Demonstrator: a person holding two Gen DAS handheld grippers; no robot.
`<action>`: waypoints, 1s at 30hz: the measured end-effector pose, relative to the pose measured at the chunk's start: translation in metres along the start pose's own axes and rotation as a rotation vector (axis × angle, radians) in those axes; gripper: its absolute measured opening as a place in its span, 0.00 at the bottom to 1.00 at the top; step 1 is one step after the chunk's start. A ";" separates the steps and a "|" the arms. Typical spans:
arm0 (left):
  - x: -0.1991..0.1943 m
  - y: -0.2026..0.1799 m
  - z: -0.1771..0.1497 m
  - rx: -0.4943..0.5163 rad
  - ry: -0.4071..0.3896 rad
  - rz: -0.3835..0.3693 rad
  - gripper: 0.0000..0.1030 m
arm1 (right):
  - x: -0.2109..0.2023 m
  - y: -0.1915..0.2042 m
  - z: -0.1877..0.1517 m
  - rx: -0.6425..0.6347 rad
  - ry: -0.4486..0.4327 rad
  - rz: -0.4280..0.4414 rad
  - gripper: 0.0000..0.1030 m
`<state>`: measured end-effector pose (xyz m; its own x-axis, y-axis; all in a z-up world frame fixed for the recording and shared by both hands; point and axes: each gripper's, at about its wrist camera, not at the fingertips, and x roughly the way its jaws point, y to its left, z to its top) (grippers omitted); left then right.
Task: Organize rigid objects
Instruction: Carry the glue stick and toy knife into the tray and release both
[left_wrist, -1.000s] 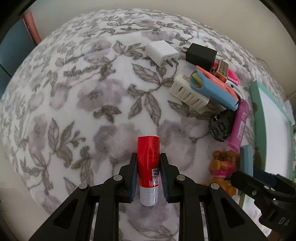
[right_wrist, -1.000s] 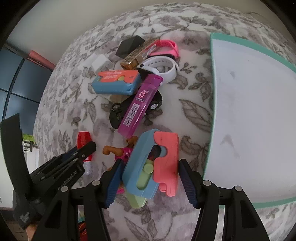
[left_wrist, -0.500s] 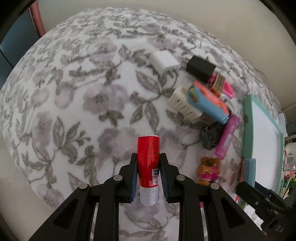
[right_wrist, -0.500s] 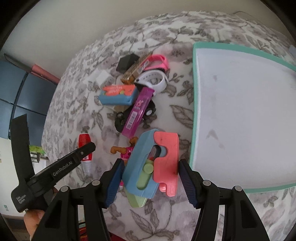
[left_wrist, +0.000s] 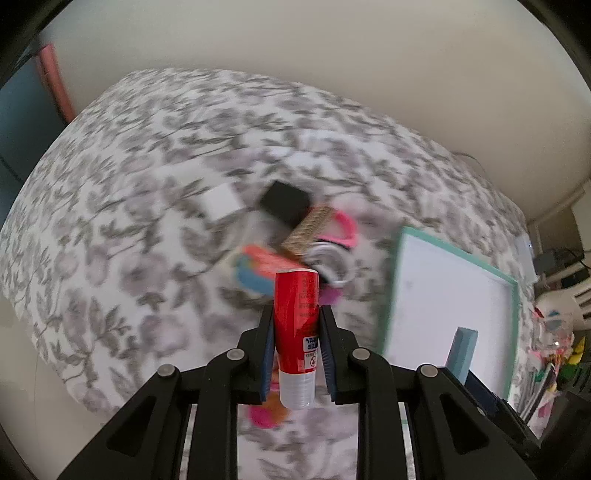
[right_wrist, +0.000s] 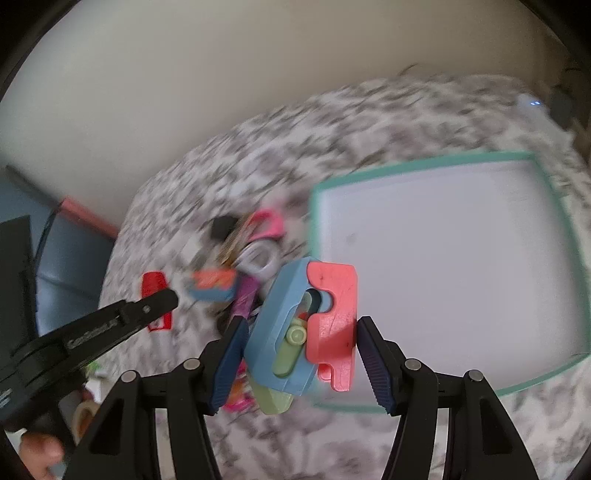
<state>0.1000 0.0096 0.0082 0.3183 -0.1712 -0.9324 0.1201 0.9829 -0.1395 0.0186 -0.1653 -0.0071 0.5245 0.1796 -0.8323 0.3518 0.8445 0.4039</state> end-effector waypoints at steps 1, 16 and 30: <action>0.000 -0.008 0.001 0.009 0.003 -0.005 0.23 | -0.006 -0.009 0.004 0.013 -0.022 -0.029 0.61; 0.025 -0.116 0.000 0.093 0.045 -0.068 0.23 | -0.041 -0.109 0.028 0.183 -0.151 -0.324 0.61; 0.080 -0.163 -0.009 0.192 0.074 -0.036 0.23 | -0.021 -0.146 0.038 0.116 -0.135 -0.549 0.61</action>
<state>0.0974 -0.1633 -0.0470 0.2414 -0.1939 -0.9509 0.3095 0.9440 -0.1140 -0.0141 -0.3113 -0.0340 0.3328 -0.3420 -0.8788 0.6791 0.7335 -0.0283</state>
